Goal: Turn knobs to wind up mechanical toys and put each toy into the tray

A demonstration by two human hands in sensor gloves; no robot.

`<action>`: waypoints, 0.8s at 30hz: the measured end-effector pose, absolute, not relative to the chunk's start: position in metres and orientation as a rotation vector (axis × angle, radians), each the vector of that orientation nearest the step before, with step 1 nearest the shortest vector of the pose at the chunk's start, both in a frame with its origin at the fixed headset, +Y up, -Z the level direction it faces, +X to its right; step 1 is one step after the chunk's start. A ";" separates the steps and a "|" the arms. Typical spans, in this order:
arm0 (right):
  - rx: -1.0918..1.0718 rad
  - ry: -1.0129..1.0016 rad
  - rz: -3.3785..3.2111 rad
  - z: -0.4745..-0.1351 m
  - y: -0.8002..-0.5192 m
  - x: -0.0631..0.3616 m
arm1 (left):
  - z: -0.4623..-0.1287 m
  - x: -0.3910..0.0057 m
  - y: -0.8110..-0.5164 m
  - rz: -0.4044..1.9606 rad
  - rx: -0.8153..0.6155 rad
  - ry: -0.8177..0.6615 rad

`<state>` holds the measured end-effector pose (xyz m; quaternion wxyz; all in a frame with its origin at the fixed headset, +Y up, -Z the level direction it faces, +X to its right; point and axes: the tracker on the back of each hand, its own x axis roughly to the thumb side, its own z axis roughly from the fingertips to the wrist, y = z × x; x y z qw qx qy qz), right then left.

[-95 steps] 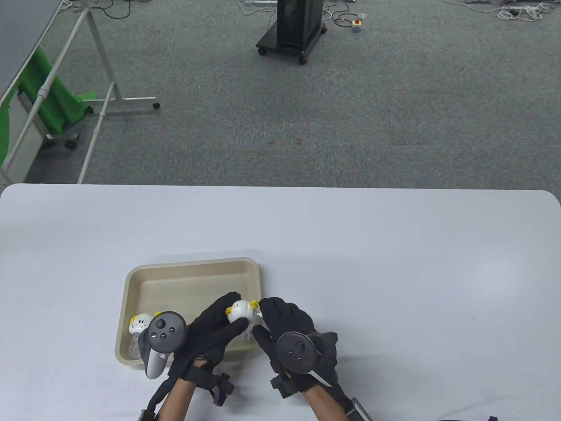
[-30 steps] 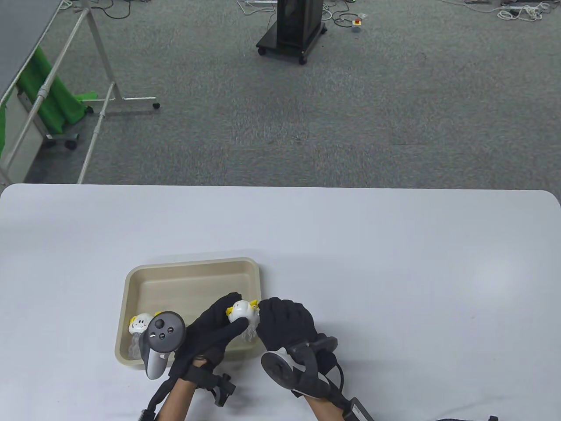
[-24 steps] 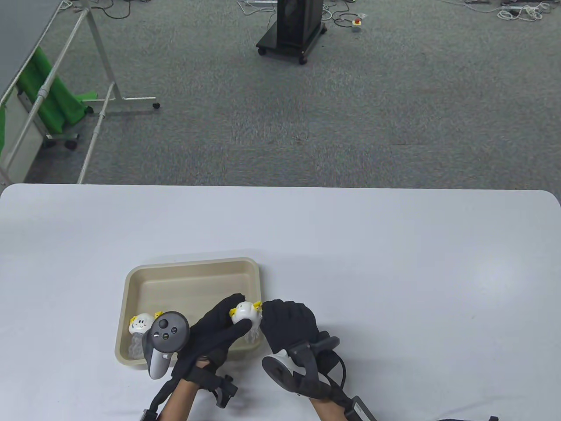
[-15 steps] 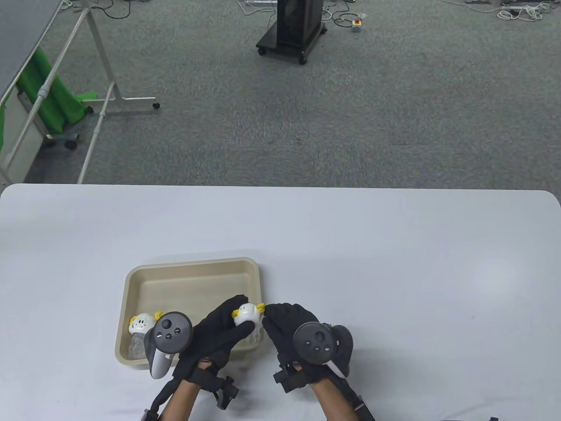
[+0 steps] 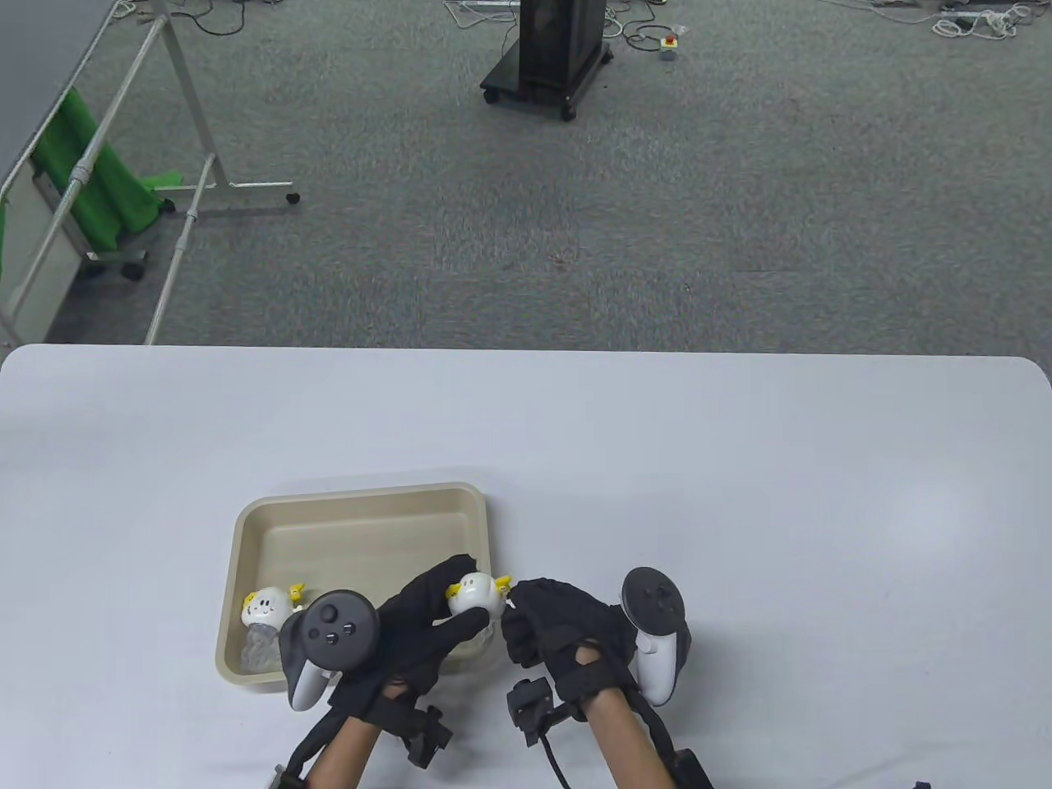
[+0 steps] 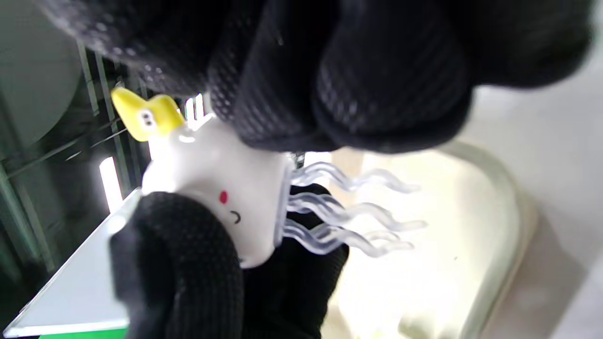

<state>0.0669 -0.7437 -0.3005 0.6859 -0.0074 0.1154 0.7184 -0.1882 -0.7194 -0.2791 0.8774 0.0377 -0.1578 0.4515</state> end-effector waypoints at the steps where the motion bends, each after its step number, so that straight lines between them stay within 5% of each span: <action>1: -0.012 0.223 1.599 -0.300 -0.742 0.066 | -0.279 -0.194 -0.713 0.913 0.122 -0.316; 9: -0.009 0.140 1.644 -0.299 -0.739 0.072 | -0.296 -0.227 -0.685 0.548 0.256 -0.157; 24: -0.008 0.145 1.648 -0.299 -0.739 0.072 | -0.363 -0.270 -0.720 0.322 -0.130 0.273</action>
